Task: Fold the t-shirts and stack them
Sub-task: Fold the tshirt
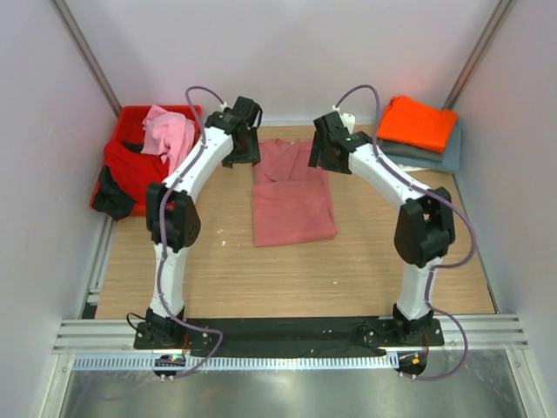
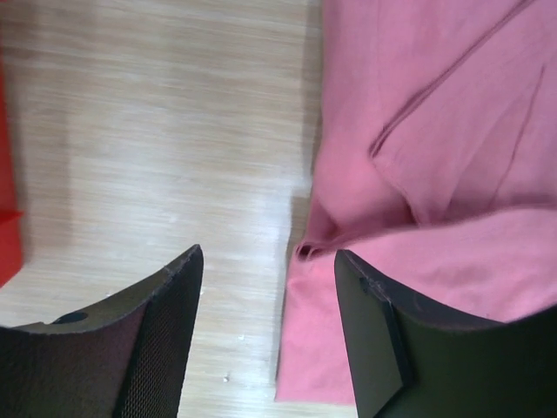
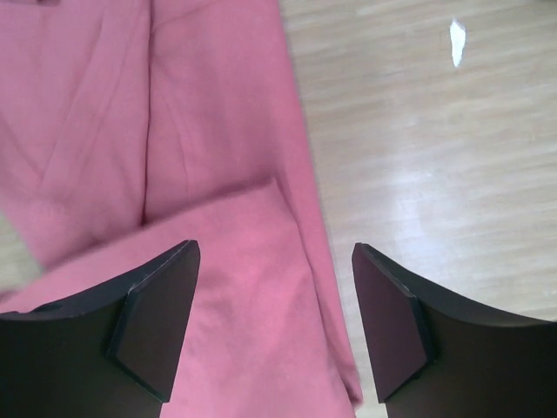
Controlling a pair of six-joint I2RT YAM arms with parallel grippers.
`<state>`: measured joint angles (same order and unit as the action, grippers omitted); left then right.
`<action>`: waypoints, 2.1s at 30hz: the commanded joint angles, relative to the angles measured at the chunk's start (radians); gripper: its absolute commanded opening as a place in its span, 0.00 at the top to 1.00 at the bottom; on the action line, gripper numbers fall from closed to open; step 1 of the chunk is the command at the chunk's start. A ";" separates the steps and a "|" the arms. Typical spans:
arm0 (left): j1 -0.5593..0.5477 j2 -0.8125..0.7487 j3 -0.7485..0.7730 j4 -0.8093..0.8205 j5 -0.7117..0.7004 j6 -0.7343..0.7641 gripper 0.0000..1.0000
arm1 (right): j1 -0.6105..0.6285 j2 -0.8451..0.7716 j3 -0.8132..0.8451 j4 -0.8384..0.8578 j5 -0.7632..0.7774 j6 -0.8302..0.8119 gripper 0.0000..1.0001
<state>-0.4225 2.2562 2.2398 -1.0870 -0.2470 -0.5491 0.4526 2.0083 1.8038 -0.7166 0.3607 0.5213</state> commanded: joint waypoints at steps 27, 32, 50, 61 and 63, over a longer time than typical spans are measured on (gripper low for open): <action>-0.171 -0.319 -0.654 0.323 -0.037 0.020 0.42 | 0.069 -0.551 -1.040 0.336 -0.220 0.120 0.94; -0.170 -0.259 -0.612 0.343 -0.034 0.046 0.42 | 0.101 -0.618 -1.118 0.319 -0.161 0.163 0.97; -0.191 -0.323 -0.505 0.242 -0.169 0.052 0.37 | 0.159 -0.815 -0.856 0.129 -0.018 0.076 0.33; -0.219 -0.777 -0.997 0.364 -0.054 -0.110 0.37 | 0.075 -0.344 -0.515 0.215 -0.126 -0.038 0.64; -0.231 -0.822 -1.114 0.420 -0.022 -0.147 0.37 | 0.046 -0.284 -0.501 0.220 -0.121 -0.038 0.67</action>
<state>-0.6418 1.4559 1.2575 -0.7387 -0.3279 -0.6102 0.5381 1.6699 1.2449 -0.5007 0.2409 0.5194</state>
